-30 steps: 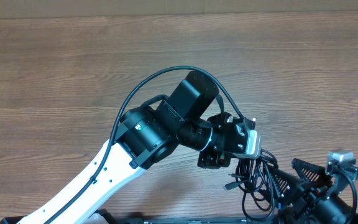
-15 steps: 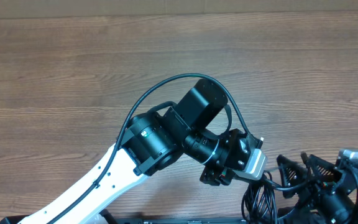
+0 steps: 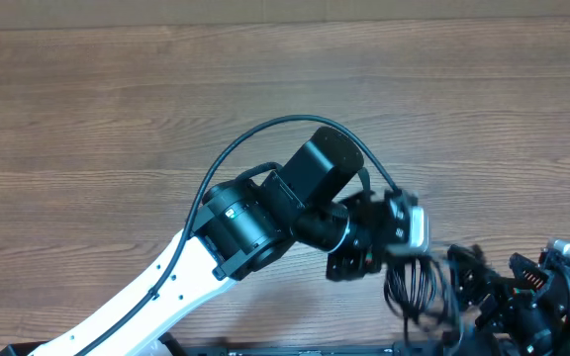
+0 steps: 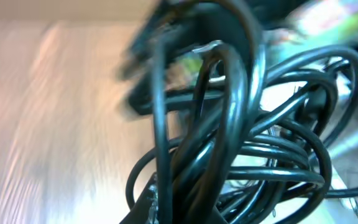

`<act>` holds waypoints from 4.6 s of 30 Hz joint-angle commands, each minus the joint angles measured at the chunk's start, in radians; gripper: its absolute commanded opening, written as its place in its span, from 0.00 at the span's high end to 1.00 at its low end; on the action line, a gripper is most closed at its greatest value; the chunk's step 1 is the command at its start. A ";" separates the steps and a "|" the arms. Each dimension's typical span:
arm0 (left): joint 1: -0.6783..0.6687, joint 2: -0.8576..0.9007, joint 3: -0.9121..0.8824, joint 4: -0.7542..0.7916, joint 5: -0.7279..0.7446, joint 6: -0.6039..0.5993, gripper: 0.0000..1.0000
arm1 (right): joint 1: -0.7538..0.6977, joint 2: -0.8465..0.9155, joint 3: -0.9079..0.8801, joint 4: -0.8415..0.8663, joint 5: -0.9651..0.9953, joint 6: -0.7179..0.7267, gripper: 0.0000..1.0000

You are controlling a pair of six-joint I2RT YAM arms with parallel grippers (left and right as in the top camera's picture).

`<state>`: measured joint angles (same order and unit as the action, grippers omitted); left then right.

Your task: Untangle cables

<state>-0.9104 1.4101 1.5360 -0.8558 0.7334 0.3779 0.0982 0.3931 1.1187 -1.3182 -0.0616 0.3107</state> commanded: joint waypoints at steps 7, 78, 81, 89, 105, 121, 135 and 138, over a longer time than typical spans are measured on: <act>0.018 -0.017 0.005 -0.006 -0.453 -0.476 0.96 | -0.002 0.010 -0.005 0.002 0.017 0.004 0.00; 0.092 -0.014 0.005 0.213 0.054 -0.983 0.96 | -0.002 0.137 -0.007 0.253 -0.345 -0.018 0.00; 0.092 -0.011 0.005 0.215 0.040 -0.983 0.96 | -0.002 0.151 -0.007 0.263 -0.452 -0.079 0.00; 0.092 -0.011 0.005 0.219 -0.113 -0.984 0.96 | -0.002 0.153 -0.007 0.262 -0.614 -0.164 0.00; 0.093 -0.011 0.005 0.277 -0.518 -1.010 0.96 | -0.002 0.153 -0.007 0.068 -0.481 -0.188 0.00; -0.063 -0.012 0.005 0.218 -0.927 -1.270 0.96 | -0.002 0.153 -0.007 0.322 -0.418 0.300 0.30; -0.192 -0.011 0.005 0.269 -1.000 -1.296 0.96 | -0.002 0.153 -0.007 0.299 -0.201 0.367 0.52; -0.213 -0.011 0.005 0.282 -0.998 -1.300 0.96 | -0.002 0.154 -0.007 0.299 -0.196 0.366 0.54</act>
<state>-1.1011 1.4101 1.5311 -0.5957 -0.2623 -0.9039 0.0925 0.5488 1.1122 -1.0210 -0.2817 0.6708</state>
